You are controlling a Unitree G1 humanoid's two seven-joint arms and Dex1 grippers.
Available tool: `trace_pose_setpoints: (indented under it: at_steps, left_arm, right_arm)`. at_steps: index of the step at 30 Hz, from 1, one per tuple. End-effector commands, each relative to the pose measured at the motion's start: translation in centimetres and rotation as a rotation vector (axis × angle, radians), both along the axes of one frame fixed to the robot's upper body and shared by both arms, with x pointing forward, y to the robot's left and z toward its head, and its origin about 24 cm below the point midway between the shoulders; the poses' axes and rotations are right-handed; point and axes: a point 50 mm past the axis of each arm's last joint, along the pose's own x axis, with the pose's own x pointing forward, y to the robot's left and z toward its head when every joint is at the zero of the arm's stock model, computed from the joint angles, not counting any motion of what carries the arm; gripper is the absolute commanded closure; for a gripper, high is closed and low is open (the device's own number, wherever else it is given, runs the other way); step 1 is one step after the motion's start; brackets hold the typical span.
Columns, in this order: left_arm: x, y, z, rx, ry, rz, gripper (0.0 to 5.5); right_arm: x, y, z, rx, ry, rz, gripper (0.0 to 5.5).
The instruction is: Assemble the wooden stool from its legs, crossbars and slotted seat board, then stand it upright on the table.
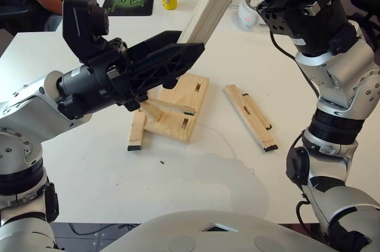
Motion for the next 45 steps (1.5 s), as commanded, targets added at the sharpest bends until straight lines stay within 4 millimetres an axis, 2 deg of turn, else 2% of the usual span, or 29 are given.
trace_pose_setpoints:
  at_steps: [1,8,9,14,19,27,31,33,36,40,45]
  left_arm:
    - [-0.1,0.2,-0.4,0.035,0.007,0.004,3.42]
    - [0.2,0.3,-0.7,0.044,0.013,0.018,3.42]
    - [0.1,0.3,-0.7,0.048,0.011,0.02,3.06]
    - [0.1,0.4,-0.7,0.057,0.006,0.026,2.25]
    - [0.5,0.8,-0.8,0.053,0.012,0.075,1.72]
    - [1.8,3.1,1.4,-0.172,0.037,0.225,1.72]
    - [3.0,5.9,2.3,-0.313,0.077,0.361,1.72]
    - [4.4,8.5,2.1,-0.4,0.139,0.509,1.72]
    - [5.6,10.5,-0.3,-0.334,0.211,0.653,1.72]
    - [6.0,10.9,-4.7,-0.152,0.294,0.725,1.72]
    - [6.0,10.6,-6.8,-0.103,0.333,0.715,1.72]
  right_arm:
    - [0.2,-0.7,0.1,0.002,-0.005,-0.011,3.38]
    - [0.4,-1.1,-0.1,-0.025,-0.002,-0.013,3.38]
    - [0.4,-1.2,-0.1,-0.03,-0.003,-0.014,3.38]
    - [0.6,-1.9,-0.4,-0.055,0.004,-0.028,3.39]
    - [1.2,-2.8,-0.5,-0.087,-0.006,-0.09,3.39]
    - [2.5,-5.9,0.0,-0.221,-0.118,-0.284,3.39]
    - [2.7,-6.3,-0.2,-0.321,-0.221,-0.384,3.4]
    - [2.6,-5.8,-1.0,-0.358,-0.259,-0.395,3.4]
    - [2.0,-4.5,-2.9,-0.447,-0.341,-0.398,3.4]
    - [0.9,-3.2,-6.5,-0.537,-0.438,-0.415,3.41]
    - [-0.1,-2.4,-11.3,-0.605,-0.47,-0.438,3.41]
